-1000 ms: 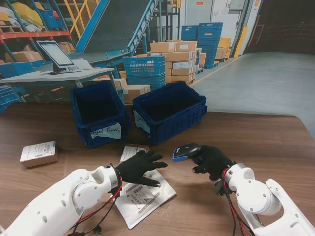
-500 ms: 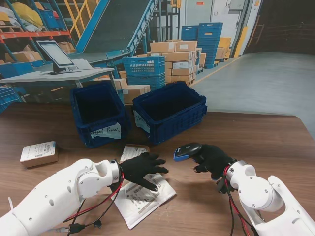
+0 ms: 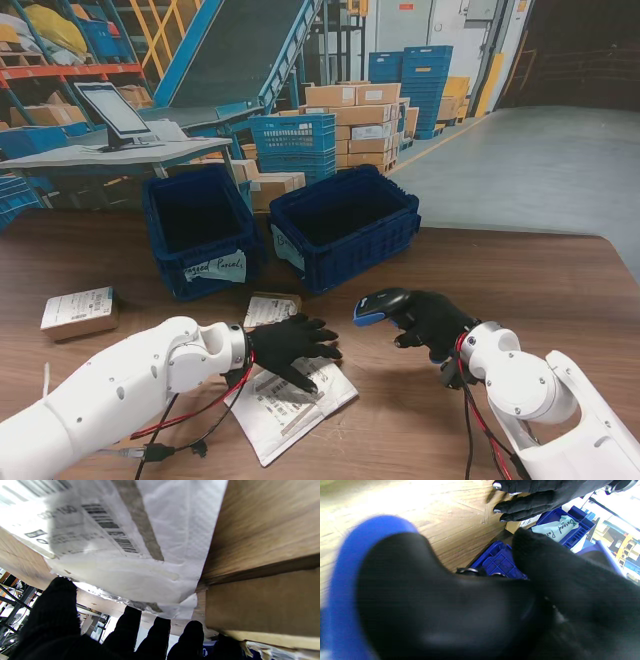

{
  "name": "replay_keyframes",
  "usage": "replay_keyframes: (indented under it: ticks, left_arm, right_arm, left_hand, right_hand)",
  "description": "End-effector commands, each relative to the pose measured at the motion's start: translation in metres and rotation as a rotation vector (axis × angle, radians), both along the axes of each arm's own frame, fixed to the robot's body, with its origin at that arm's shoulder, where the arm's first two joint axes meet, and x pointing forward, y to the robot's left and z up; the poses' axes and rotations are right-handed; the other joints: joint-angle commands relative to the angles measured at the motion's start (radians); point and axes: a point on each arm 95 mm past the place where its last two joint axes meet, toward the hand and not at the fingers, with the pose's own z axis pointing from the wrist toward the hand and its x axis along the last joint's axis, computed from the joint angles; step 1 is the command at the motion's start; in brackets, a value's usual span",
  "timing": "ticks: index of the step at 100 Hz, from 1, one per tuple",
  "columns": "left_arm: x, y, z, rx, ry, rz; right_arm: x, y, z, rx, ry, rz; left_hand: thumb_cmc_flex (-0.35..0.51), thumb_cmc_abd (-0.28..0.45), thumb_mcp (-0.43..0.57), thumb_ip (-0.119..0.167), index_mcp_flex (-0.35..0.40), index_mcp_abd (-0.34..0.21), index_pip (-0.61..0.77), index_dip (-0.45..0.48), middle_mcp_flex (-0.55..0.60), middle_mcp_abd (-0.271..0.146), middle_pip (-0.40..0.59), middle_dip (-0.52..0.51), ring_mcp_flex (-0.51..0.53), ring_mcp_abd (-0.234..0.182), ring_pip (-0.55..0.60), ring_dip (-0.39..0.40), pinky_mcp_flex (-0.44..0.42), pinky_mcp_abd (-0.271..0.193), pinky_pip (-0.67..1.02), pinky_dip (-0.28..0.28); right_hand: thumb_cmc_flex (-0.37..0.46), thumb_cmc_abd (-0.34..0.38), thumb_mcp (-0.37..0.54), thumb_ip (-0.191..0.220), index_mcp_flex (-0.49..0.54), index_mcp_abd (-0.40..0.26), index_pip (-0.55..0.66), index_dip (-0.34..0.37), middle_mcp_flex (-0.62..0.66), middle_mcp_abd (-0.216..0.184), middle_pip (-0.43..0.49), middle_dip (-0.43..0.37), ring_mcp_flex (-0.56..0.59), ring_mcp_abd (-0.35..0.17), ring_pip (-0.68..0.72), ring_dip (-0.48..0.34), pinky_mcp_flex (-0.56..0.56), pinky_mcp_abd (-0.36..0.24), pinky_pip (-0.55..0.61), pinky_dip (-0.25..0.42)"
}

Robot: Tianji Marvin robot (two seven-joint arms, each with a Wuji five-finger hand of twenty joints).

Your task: Scan and sort packages by packaging type

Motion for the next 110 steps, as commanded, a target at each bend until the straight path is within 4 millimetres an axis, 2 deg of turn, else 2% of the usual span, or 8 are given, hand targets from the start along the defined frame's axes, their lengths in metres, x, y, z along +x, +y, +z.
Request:
replay_keyframes:
  ticks: [1,46,48,54,74,95,106,110]
  left_arm:
    - [0.001,-0.010,0.001,-0.003,0.006,-0.023]
    - [0.006,-0.018,-0.008,0.035,0.027,-0.049]
    - [0.006,-0.018,-0.008,0.036,0.027,-0.050]
    - [0.006,-0.018,-0.007,0.038,0.025,-0.051]
    - [0.002,-0.017,-0.006,0.047,-0.022,-0.062]
    - [0.000,-0.017,-0.008,0.045,-0.044,-0.062]
    - [-0.002,-0.017,-0.009,0.040,-0.054,-0.059]
    - [-0.002,-0.017,-0.010,0.039,-0.061,-0.059]
  right_arm:
    - [0.000,0.002,0.001,0.001,0.012,0.009]
    - [0.002,0.000,0.002,0.005,0.014,0.008]
    - [0.002,0.000,0.002,0.005,0.013,0.008]
    - [0.003,0.000,0.003,0.007,0.011,0.005]
    - [0.003,-0.001,0.004,0.007,0.006,0.000]
    - [0.003,-0.001,0.005,0.007,0.002,-0.003]
    - [0.003,-0.001,0.005,0.006,0.002,-0.004]
    - [0.003,-0.001,0.006,0.006,0.001,-0.006]
  left_hand:
    - [-0.018,-0.027,0.026,0.021,-0.035,0.001,-0.005,0.007,-0.044,-0.010,-0.013,0.008,-0.040,-0.029,-0.006,0.005,-0.010,0.000,-0.004,0.005]
    - [0.014,-0.096,0.091,0.037,0.000,0.011,0.007,0.009,0.010,-0.011,0.010,0.022,0.005,-0.020,0.015,0.018,-0.003,0.002,-0.003,0.007]
    - [-0.016,-0.118,0.165,0.028,0.009,0.013,0.009,0.008,0.023,-0.011,0.010,0.038,0.015,-0.019,0.014,0.032,0.000,0.003,0.000,0.006]
    - [-0.004,-0.144,0.204,0.027,0.028,0.017,0.016,0.010,0.048,-0.012,0.025,0.049,0.037,-0.013,0.024,0.040,0.005,0.007,0.002,0.006]
    - [-0.007,-0.291,0.520,0.069,0.134,0.038,0.083,0.055,0.123,-0.021,0.111,0.102,0.119,-0.007,0.058,0.073,0.044,0.021,0.043,-0.003]
    - [0.022,-0.346,0.662,0.065,0.217,0.024,0.240,0.190,0.197,-0.033,0.226,0.146,0.210,-0.011,0.101,0.114,0.064,0.019,0.118,-0.021]
    - [0.050,-0.360,0.714,0.075,0.223,-0.002,0.447,0.326,0.235,-0.040,0.260,0.155,0.233,-0.017,0.108,0.119,0.070,0.014,0.155,-0.033]
    - [0.083,-0.414,0.740,0.028,0.221,-0.029,0.555,0.410,0.252,-0.043,0.269,0.156,0.241,-0.017,0.111,0.117,0.072,0.015,0.169,-0.038]
  right_hand:
    - [0.080,0.042,0.037,0.005,0.052,-0.078,0.080,0.045,-0.015,-0.018,0.006,0.013,0.013,-0.058,0.041,0.023,-0.003,-0.002,0.002,0.009]
    - [0.079,0.043,0.033,0.002,0.056,-0.077,0.079,0.045,-0.015,-0.017,0.005,0.013,0.013,-0.058,0.039,0.023,-0.002,-0.003,0.001,0.009]
    - [0.079,0.043,0.034,0.002,0.056,-0.077,0.079,0.045,-0.015,-0.017,0.005,0.013,0.013,-0.058,0.039,0.023,-0.002,-0.003,0.001,0.009]
    - [0.083,0.041,0.034,0.002,0.057,-0.077,0.079,0.045,-0.015,-0.017,0.005,0.013,0.014,-0.056,0.039,0.024,-0.002,-0.002,0.001,0.009]
    - [0.081,0.042,0.030,-0.001,0.057,-0.077,0.078,0.046,-0.015,-0.017,0.005,0.013,0.014,-0.058,0.038,0.023,-0.002,0.000,0.002,0.009]
    - [0.080,0.044,0.028,-0.002,0.057,-0.077,0.078,0.046,-0.015,-0.017,0.005,0.013,0.014,-0.056,0.036,0.024,-0.002,-0.001,0.001,0.008]
    - [0.087,0.047,0.023,-0.002,0.057,-0.077,0.078,0.047,-0.015,-0.017,0.005,0.013,0.014,-0.056,0.035,0.024,-0.002,0.000,0.001,0.008]
    - [0.086,0.049,0.022,-0.002,0.057,-0.077,0.078,0.047,-0.015,-0.017,0.005,0.013,0.014,-0.055,0.035,0.024,-0.002,0.000,0.001,0.008]
